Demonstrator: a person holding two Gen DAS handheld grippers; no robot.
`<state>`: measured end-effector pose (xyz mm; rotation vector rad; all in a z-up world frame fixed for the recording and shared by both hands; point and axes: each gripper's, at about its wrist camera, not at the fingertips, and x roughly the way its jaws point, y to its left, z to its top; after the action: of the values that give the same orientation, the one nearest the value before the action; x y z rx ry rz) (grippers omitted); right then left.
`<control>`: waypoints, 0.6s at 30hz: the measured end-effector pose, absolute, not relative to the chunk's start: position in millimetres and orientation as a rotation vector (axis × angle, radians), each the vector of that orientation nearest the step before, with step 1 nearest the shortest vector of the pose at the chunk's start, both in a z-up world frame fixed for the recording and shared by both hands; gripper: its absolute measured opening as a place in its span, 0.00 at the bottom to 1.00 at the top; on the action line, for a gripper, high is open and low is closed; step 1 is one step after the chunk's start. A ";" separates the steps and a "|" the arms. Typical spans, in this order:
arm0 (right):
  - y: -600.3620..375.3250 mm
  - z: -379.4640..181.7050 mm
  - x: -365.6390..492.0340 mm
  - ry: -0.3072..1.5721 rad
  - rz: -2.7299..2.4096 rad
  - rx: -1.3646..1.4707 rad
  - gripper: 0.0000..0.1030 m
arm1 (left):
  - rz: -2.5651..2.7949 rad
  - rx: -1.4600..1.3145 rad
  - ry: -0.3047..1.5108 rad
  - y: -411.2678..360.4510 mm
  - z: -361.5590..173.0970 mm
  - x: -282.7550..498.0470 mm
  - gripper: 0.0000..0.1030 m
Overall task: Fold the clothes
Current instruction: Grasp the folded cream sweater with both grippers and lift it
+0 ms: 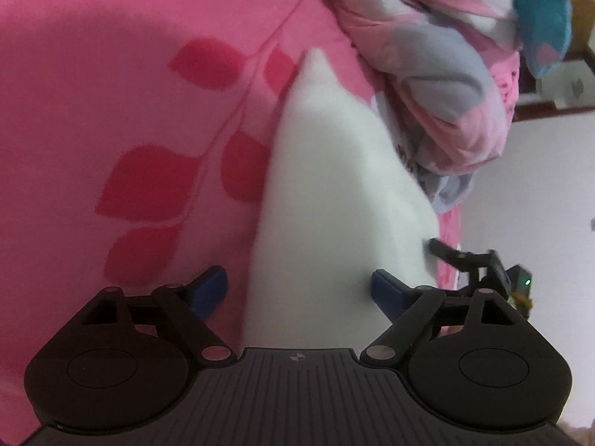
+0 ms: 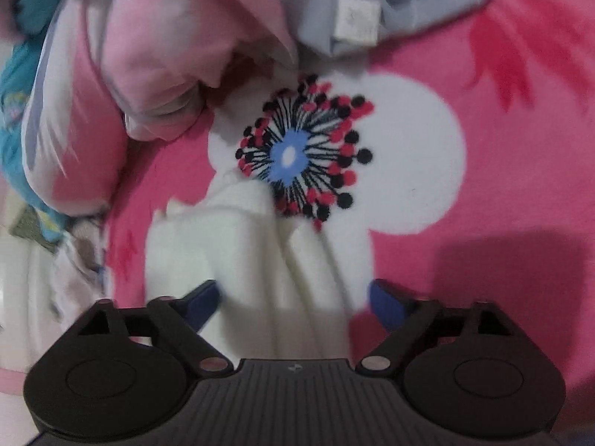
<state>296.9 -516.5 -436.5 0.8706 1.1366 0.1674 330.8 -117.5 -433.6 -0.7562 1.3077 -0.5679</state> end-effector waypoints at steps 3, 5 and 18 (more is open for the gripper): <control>-519.9 -452.9 298.0 1.133 0.216 0.963 1.00 | -0.583 -0.782 1.299 -123.6 -440.3 332.1 0.87; -518.4 -456.4 293.7 1.153 0.255 0.990 1.00 | -0.602 -0.789 1.308 -127.9 -441.7 330.9 0.87; -482.8 -468.0 280.1 1.282 0.367 1.065 0.97 | -0.586 -0.718 1.376 -164.3 -427.4 316.2 0.91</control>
<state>280.1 -482.8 -468.0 1.0652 1.2822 0.3668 316.2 -164.3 -427.4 -0.7181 1.3758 -0.5861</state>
